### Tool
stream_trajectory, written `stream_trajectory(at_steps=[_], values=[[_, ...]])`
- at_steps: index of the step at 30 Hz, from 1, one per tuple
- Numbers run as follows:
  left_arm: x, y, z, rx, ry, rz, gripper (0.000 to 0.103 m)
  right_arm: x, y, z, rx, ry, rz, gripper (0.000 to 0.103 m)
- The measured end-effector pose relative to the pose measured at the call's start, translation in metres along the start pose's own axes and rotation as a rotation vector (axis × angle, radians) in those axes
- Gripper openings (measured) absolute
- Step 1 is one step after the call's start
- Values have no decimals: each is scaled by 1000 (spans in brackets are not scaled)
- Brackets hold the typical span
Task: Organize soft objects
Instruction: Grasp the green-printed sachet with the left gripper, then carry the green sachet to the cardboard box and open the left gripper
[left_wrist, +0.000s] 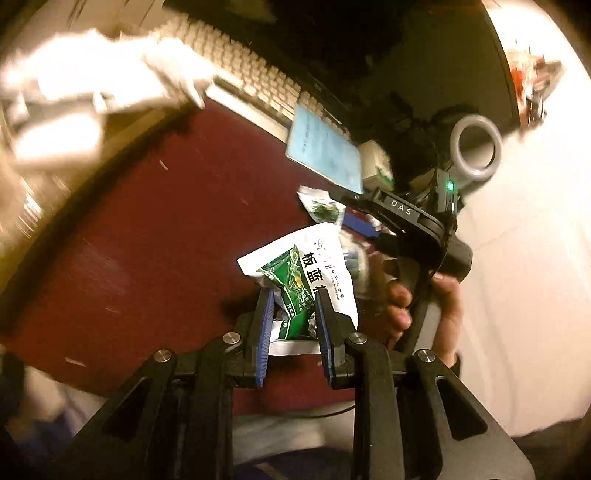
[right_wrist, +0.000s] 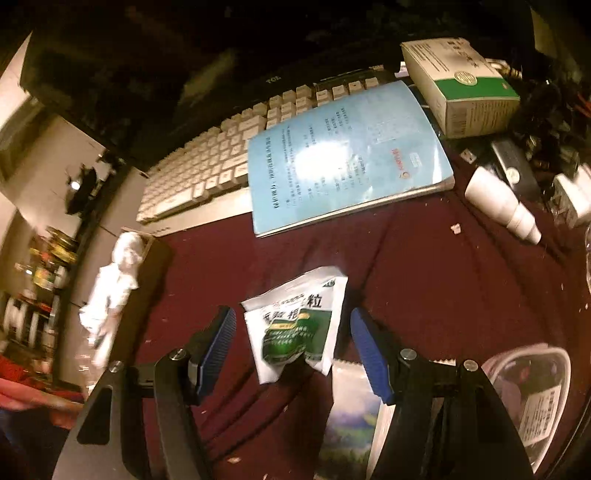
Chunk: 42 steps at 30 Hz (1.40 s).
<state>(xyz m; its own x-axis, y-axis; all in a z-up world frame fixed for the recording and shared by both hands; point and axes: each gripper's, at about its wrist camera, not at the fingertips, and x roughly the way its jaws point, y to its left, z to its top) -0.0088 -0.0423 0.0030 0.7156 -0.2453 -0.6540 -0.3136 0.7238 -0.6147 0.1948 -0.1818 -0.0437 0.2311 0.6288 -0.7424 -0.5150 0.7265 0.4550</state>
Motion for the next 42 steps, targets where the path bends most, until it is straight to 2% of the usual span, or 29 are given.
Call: stream_trajectory(at_steps=[1, 3, 6, 13, 18, 22, 28, 42], values=[[-7, 0, 4, 32, 7, 35, 22, 2, 2, -2, -12, 7, -8, 64], [-15, 1, 6, 57, 19, 47, 22, 6, 8, -8, -50, 5, -55, 63], [-20, 6, 7, 13, -8, 10, 22, 7, 10, -12, -60, -5, -99, 43], [-21, 5, 4, -24, -73, -49, 22, 2, 15, -16, -107, -28, -121, 39], [-19, 16, 8, -95, -98, -69, 22, -8, 16, -18, -96, -57, -60, 37], [-21, 16, 7, -97, -105, -48, 22, -17, 21, -21, -100, -75, 30, 37], [-21, 17, 4, -118, -120, -58, 22, -24, 39, -27, -142, -79, 123, 37], [-34, 22, 12, -118, -157, -50, 22, -24, 77, -32, -207, -62, 205, 37]])
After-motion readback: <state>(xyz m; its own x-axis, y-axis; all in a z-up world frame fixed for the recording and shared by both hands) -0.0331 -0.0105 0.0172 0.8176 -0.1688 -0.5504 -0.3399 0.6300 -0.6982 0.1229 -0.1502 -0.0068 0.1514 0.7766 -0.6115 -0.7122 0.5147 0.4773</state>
